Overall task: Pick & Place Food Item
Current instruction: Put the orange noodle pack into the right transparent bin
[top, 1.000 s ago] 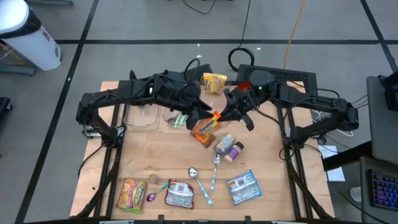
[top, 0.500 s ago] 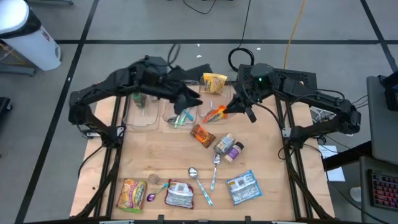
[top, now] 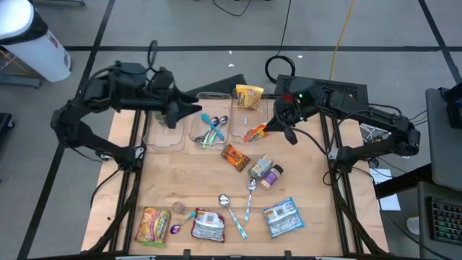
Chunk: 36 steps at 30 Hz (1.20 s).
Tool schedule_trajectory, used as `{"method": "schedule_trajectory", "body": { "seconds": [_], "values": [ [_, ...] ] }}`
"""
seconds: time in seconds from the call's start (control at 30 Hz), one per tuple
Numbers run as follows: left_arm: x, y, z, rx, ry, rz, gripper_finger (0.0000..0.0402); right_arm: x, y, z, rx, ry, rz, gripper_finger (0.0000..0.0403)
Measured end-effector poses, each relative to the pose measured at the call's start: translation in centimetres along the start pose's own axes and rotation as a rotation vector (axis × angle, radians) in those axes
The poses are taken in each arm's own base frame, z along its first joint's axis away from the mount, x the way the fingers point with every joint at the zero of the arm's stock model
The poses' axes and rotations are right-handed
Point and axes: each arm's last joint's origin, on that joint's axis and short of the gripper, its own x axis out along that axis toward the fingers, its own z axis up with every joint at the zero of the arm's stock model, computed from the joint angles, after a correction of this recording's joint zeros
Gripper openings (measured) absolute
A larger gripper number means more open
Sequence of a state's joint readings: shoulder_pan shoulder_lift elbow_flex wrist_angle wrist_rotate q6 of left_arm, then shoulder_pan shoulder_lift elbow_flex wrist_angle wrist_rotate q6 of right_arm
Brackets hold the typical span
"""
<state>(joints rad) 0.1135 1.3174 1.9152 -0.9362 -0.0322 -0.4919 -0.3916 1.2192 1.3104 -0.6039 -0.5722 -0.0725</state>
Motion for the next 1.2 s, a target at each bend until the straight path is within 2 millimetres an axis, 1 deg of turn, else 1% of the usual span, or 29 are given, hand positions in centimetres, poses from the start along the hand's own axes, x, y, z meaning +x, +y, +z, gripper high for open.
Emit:
{"method": "schedule_trajectory", "body": {
  "seconds": [0.1,0.2,0.3,0.37,0.5,0.67,0.77,0.9,1.07,1.2],
  "values": [
    [-0.8,0.1,-0.2,0.028,0.004,0.009,0.0218,0.2,-0.2,0.8,0.007,0.016,-0.003,0.0],
    [-0.9,0.2,-0.4,0.054,0.026,0.025,0.0218,0.3,-0.7,2.4,-0.012,0.045,-0.042,0.0],
    [-0.8,0.5,-0.8,0.078,0.075,0.05,0.0218,1.1,-1.9,3.9,-0.016,0.101,-0.078,0.0],
    [-0.9,0.7,-1.2,0.097,0.116,0.067,0.0218,1.7,-3.0,4.8,-0.013,0.134,-0.088,0.0],
    [-1.0,0.9,-1.7,0.143,0.169,0.088,0.0218,2.6,-6.1,6.5,0.007,0.181,-0.129,0.0],
    [-1.0,0.8,-1.7,0.208,0.185,0.046,0.0218,3.5,-10.1,7.9,-0.003,0.272,-0.264,0.0],
    [-1.0,0.7,-1.8,0.247,0.203,0.0,0.0218,4.0,-12.3,8.1,0.036,0.31,-0.282,0.0],
    [-1.0,0.6,-1.9,0.291,0.223,-0.055,0.0218,4.8,-14.8,7.3,0.106,0.357,-0.296,0.0],
    [-0.9,0.5,-2.0,0.358,0.248,-0.101,0.0218,5.1,-16.8,6.1,0.162,0.403,-0.314,0.0],
    [-0.8,0.4,-1.9,0.373,0.232,-0.11,0.0218,6.0,-18.3,5.1,0.18,0.455,-0.349,0.0]
  ]
}}
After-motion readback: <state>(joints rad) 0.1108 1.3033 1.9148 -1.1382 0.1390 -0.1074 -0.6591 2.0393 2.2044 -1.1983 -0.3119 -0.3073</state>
